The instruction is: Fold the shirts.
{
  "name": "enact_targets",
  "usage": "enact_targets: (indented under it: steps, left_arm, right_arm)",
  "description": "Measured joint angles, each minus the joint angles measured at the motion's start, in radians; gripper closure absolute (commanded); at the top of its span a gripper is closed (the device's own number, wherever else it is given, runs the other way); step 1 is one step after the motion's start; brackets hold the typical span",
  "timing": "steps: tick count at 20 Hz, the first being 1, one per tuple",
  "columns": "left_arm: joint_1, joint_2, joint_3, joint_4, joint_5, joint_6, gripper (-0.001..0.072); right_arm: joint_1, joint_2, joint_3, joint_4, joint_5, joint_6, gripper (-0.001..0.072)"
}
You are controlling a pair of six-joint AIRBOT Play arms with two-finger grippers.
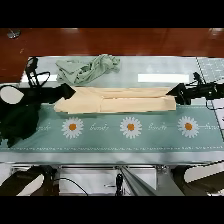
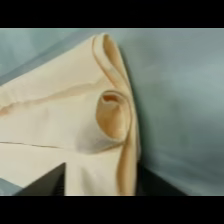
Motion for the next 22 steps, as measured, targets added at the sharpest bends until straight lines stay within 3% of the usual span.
enact_targets:
  steps: [1,2,6,12,17,22]
  left_arm:
    - [-0.024,-0.013,-0.003,-0.011,0.010,0.000,0.0537]
    - [-0.043,-0.027,-0.003,-0.028,0.014,0.000,0.0688]
    - [-0.121,-0.098,0.051,-0.111,0.026,0.082,0.0689]
    - [-0.320,-0.327,0.289,-0.162,0.031,0.135,0.0690]
    - [-0.503,-0.605,0.547,-0.146,-0.041,0.077,0.0690]
    - [-0.668,-0.816,0.742,-0.138,-0.130,-0.019,0.0689]
  right_arm:
    - [0.013,-0.002,0.006,-0.003,0.008,0.000,0.0677]
    - [0.021,0.004,0.014,0.002,0.025,-0.007,0.0677]
    - [0.025,0.126,0.029,-0.039,0.097,-0.015,0.0677]
    - [0.023,0.594,-0.123,-0.109,0.138,-0.012,0.0677]
    - [0.023,0.997,-0.262,-0.145,0.176,0.091,0.0678]
    - [0.023,1.197,-0.299,-0.156,0.225,0.174,0.0677]
